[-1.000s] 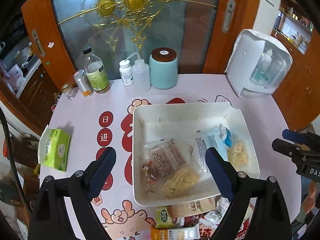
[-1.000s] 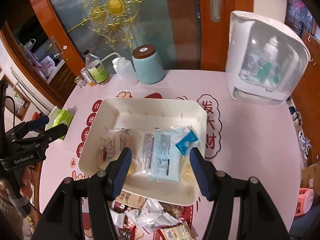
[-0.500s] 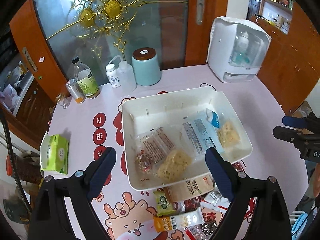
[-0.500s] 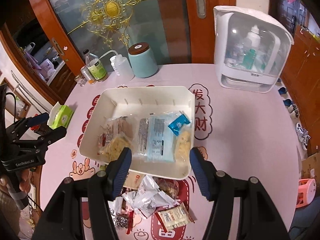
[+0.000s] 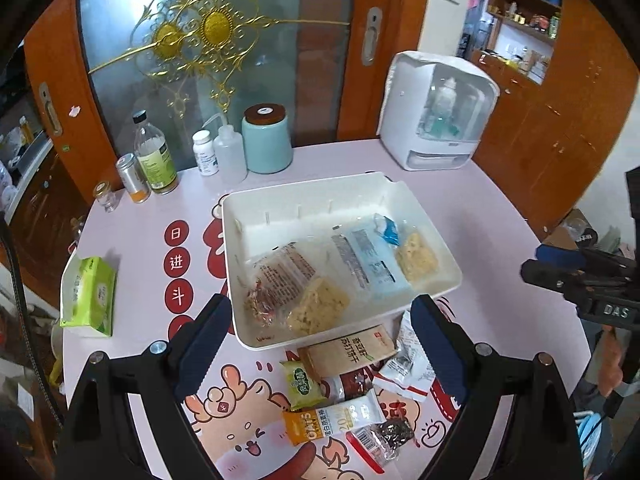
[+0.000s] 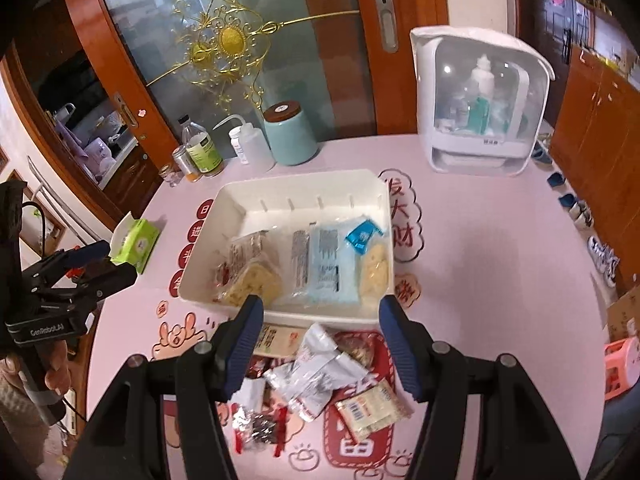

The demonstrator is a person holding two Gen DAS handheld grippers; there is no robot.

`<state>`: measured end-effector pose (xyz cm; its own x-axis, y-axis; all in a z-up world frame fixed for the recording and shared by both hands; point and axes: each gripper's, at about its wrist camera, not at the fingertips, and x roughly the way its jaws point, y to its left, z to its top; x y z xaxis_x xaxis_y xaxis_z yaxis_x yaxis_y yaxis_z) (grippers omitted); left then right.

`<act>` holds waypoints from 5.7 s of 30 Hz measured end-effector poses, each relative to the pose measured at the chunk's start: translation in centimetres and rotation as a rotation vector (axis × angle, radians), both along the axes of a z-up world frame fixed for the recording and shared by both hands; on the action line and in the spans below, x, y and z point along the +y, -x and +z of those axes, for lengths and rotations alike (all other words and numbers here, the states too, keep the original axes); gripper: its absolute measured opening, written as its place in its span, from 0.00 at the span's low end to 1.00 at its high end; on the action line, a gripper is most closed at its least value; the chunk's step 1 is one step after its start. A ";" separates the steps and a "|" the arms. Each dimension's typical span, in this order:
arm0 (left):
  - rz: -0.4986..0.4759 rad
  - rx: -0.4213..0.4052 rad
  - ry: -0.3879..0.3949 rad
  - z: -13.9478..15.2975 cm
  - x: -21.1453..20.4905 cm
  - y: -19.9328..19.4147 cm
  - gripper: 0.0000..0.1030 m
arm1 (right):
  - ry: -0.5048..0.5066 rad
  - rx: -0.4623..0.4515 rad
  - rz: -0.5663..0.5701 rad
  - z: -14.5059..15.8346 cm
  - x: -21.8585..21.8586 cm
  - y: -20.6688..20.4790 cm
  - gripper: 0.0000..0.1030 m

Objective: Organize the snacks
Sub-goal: 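Move both tools back over the remaining snacks beside the tray, then grasp the orange OATS bar with the left tool while the right tool grasps the white snack bag, then carry the OATS bar and white bag into the tray and open both tools, then withdraw both tools from the tray toward the remaining snacks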

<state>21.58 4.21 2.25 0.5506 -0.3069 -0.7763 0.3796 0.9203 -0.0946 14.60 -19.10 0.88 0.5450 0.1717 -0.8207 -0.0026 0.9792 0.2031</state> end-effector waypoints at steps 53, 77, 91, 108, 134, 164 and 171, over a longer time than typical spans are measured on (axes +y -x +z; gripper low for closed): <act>-0.475 0.304 -0.415 -23.7 -6.4 3.6 0.49 | -0.278 0.343 -0.203 -21.3 2.5 0.2 0.58; -0.188 0.295 -0.166 -20.3 -4.3 8.9 0.36 | -0.187 0.242 -0.098 -17.7 3.7 5.8 0.46; -0.108 0.116 -0.073 -10.7 -3.3 6.6 0.36 | -0.241 0.087 -0.031 -10.6 4.6 6.1 0.46; 0.043 -0.076 0.092 -1.2 -1.4 0.0 0.37 | -0.141 -0.150 -0.015 -0.9 3.4 0.8 0.46; 0.219 -0.189 0.046 -1.6 -3.0 -9.6 0.40 | -0.003 -0.151 -0.027 -1.7 4.8 -10.4 0.49; 0.328 -0.161 0.074 -5.0 1.4 -5.8 0.85 | 0.052 -0.094 -0.029 -5.5 5.6 -6.6 0.80; 0.316 -0.184 0.090 -3.2 2.0 -2.7 0.85 | 0.060 -0.128 -0.053 -3.6 5.8 -3.5 0.80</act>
